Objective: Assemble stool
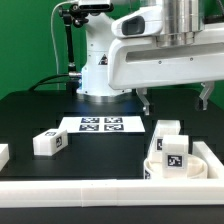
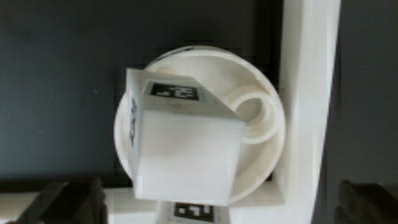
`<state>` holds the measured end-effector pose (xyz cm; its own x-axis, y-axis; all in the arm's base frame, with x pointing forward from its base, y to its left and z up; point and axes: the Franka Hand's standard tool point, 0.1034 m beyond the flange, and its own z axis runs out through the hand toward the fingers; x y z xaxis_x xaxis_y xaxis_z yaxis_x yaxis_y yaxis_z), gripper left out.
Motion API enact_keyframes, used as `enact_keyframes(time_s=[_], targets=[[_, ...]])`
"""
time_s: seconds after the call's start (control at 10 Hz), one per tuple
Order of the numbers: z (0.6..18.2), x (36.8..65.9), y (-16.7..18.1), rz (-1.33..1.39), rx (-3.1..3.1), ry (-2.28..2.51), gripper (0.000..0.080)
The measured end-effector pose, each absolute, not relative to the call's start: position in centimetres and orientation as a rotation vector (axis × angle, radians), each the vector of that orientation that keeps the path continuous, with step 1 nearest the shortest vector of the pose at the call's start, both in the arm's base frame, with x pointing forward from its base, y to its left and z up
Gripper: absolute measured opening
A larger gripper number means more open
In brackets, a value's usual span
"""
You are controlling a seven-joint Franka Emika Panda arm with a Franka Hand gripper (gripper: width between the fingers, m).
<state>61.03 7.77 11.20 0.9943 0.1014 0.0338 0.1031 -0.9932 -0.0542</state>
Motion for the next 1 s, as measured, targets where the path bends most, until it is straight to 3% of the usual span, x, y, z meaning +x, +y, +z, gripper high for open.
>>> enact_keyframes(time_s=[0.2,1.0], targets=[[11.1,61.0,7.6,-0.058,-3.053,-0.568,0.0648],[11.0,61.3,6.4,-0.08,-2.801,-1.489,0.0648]])
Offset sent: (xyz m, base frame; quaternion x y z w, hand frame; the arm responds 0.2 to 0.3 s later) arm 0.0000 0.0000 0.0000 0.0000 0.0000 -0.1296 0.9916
